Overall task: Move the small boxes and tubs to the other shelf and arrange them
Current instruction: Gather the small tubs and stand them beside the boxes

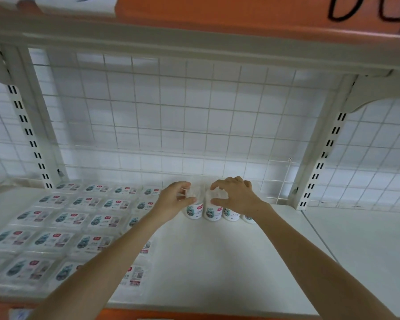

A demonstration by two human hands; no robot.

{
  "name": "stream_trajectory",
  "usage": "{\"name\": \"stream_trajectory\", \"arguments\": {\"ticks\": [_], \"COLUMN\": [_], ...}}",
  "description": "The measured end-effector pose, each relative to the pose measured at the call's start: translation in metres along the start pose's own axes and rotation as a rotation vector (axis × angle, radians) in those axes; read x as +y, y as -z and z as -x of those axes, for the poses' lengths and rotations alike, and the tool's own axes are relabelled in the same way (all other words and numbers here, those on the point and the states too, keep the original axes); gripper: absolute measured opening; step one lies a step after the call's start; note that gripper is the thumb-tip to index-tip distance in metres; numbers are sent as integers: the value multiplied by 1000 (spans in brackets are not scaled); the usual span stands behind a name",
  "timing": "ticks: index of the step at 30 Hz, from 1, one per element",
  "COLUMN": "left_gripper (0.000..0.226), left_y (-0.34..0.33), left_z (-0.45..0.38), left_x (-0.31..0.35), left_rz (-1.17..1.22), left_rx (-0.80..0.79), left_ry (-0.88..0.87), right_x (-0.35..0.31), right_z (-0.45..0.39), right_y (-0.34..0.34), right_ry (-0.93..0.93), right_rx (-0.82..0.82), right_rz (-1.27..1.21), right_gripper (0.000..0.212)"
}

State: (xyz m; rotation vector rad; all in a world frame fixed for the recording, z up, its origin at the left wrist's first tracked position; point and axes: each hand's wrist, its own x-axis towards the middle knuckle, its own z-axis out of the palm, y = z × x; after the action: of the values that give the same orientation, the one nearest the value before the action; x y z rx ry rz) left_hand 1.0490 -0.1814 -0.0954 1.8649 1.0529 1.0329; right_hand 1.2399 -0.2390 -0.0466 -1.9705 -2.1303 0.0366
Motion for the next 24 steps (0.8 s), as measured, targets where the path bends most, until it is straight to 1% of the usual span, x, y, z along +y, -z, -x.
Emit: {"name": "stream_trajectory", "arguments": {"ticks": [8,13,15,17,18,19,21,24], "left_gripper": [45,49,53,53,50,46,38,39], "left_y": [0,1,3,6,8,8,5,-11], "left_z": [-1,-1,1,1,-1,-3,-10,-21], "left_x": [-1,2,3,8,13,18,30,40], "left_rz": [-4,-63,-114,-167,-197,-237,-356,-627], "left_rx": [-7,-48,-37,29,57,65,1,-184], "left_ry": [1,0,-14,-84,-147,-221,-349,-465], "right_x": [-2,-3,2,15,24,34,46,46], "right_z": [2,2,5,8,10,12,20,28], "right_y": [-8,-4,3,16,24,30,35,21], "right_ry": [-46,-13,-9,-35,-49,-68,-97,-79], "right_rx": [46,24,47,169,227,249,193,77], "right_rz": [-39,31,-77,-218,-239,-232,-171,-58], "right_gripper": [35,40,39,32,29,26,28,39]}}
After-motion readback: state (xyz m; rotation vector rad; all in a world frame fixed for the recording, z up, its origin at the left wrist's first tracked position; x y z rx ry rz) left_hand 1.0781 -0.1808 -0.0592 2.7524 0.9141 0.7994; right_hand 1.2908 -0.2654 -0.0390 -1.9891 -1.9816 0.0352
